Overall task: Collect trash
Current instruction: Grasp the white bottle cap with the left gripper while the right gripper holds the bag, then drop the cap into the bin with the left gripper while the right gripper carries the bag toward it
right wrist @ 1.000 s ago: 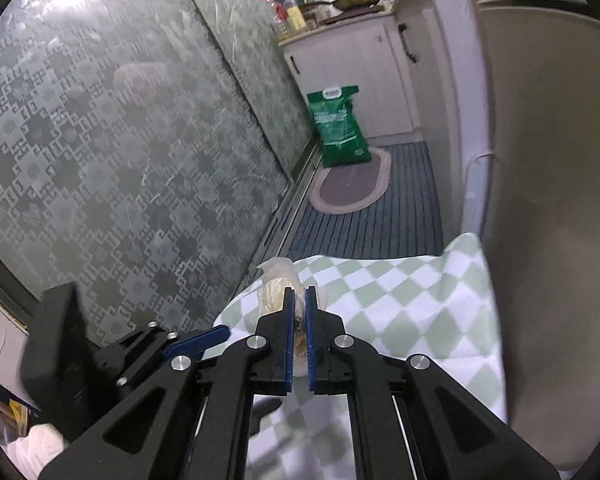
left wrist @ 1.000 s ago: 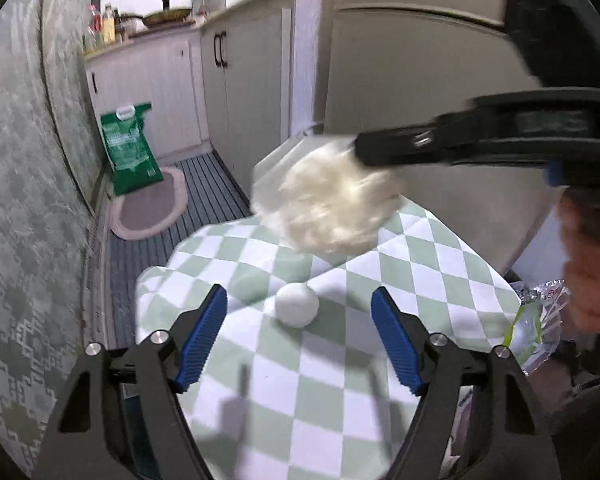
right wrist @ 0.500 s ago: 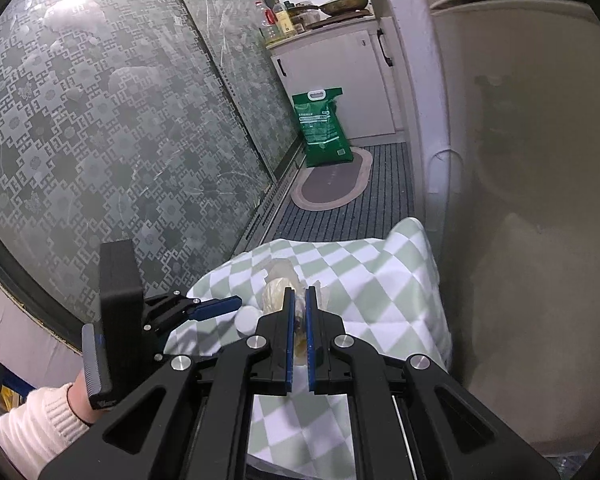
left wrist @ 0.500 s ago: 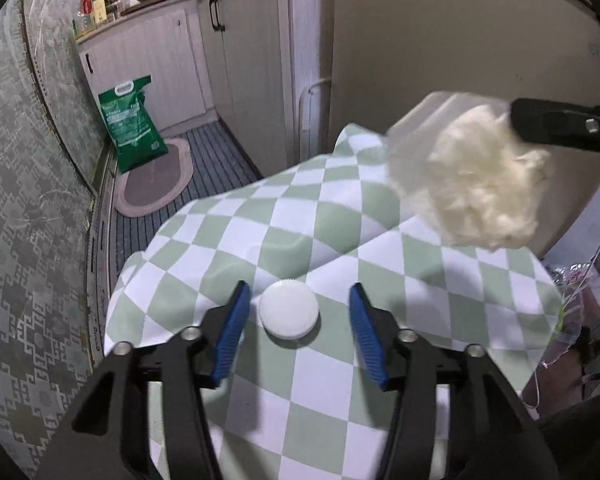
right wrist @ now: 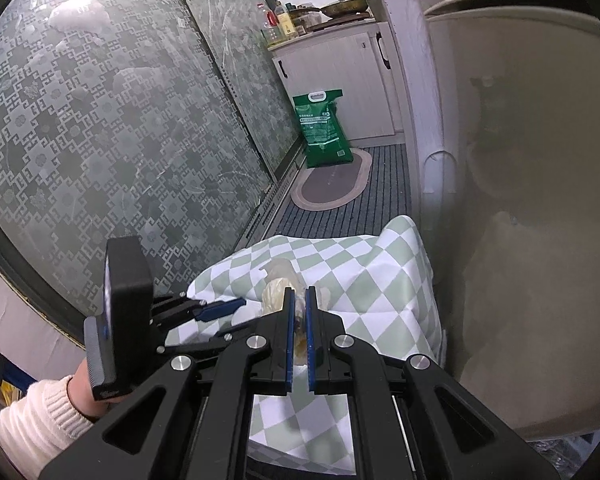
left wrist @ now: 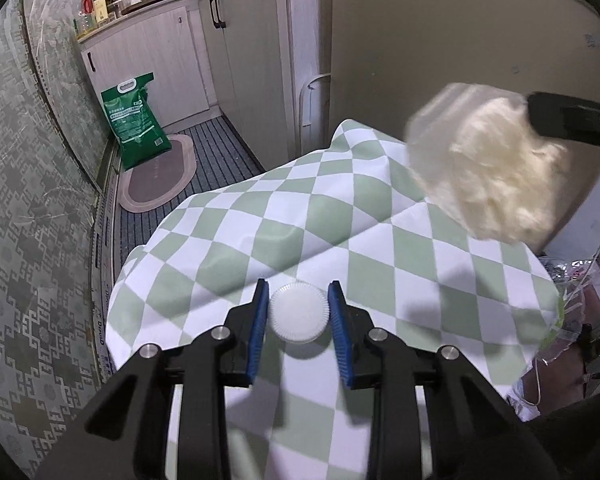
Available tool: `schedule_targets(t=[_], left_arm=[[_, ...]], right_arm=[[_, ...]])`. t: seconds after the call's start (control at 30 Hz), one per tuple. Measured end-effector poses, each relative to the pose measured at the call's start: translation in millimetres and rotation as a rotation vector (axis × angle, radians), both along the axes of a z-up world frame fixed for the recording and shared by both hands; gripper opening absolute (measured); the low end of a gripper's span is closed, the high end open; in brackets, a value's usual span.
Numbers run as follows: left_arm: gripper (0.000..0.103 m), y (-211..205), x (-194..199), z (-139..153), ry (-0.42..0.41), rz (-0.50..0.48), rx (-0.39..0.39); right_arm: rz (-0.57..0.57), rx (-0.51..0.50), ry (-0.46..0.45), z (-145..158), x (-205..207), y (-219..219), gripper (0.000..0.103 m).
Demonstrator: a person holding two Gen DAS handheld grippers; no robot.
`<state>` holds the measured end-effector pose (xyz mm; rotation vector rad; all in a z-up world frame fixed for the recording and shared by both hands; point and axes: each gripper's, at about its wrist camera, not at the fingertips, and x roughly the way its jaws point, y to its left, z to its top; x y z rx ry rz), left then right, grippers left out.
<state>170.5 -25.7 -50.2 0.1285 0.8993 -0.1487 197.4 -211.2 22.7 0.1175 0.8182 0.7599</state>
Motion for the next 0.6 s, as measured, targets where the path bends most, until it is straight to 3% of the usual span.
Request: schedule_targets(t=[0.6], left_arm=[[0.032, 83.9, -58.5, 25.8, -0.013, 0.128, -0.063]], right_arm=[[0.162, 0.000, -0.058, 27.5, -33.2, 104.3, 0.005]])
